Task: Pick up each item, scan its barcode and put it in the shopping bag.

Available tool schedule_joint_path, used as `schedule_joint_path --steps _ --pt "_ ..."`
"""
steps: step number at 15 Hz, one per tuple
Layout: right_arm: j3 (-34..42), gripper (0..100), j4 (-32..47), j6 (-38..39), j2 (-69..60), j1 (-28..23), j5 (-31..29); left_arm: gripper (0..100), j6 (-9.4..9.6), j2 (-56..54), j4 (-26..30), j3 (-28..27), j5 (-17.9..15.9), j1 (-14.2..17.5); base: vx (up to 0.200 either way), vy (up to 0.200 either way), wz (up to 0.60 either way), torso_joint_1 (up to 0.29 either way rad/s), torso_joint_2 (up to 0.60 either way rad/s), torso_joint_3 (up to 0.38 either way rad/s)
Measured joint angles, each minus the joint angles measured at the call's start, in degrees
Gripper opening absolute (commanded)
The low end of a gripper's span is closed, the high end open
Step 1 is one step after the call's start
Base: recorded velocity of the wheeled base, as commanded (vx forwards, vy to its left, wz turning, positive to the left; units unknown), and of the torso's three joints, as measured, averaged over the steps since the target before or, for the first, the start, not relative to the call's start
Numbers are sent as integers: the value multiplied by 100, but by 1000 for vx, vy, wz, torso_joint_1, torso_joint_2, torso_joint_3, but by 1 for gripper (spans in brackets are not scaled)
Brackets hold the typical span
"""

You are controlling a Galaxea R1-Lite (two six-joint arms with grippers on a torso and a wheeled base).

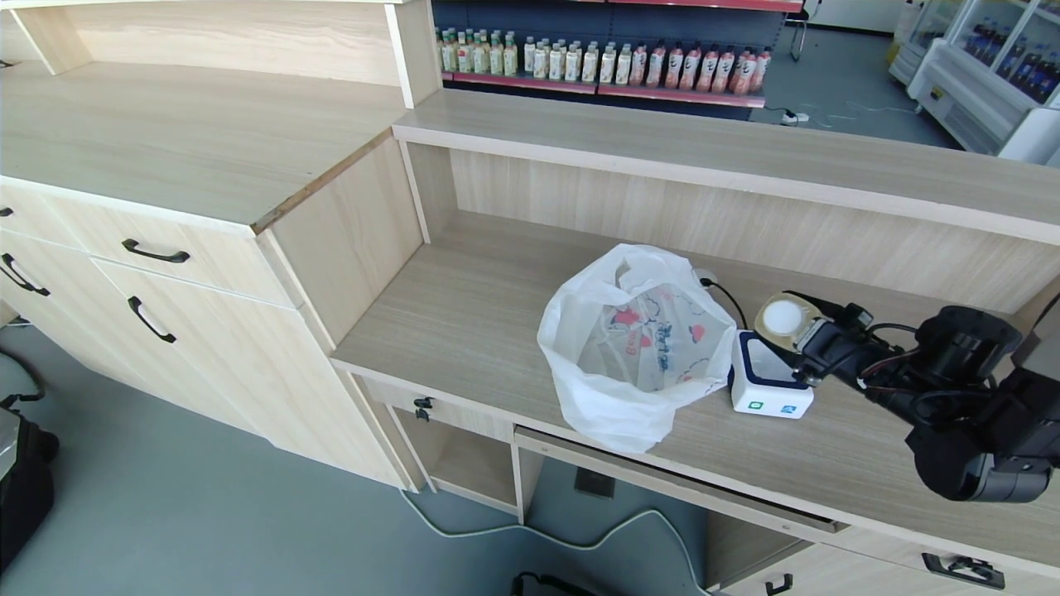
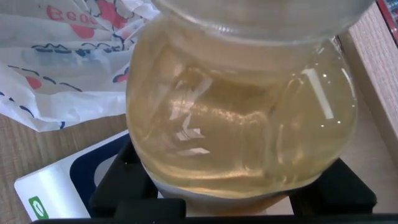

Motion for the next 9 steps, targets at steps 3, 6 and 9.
schedule_joint_path --steps 3,6,9 --pt "-234 0 0 7 151 91 -2 100 0 0 1 0 0 0 0 0 0 0 0 0" --pt "-305 0 0 11 239 182 -2 100 2 0 0 0 0 0 0 0 0 0 0 0" --pt "-380 0 1 16 306 228 -2 100 2 0 1 0 0 0 0 0 0 0 0 0"
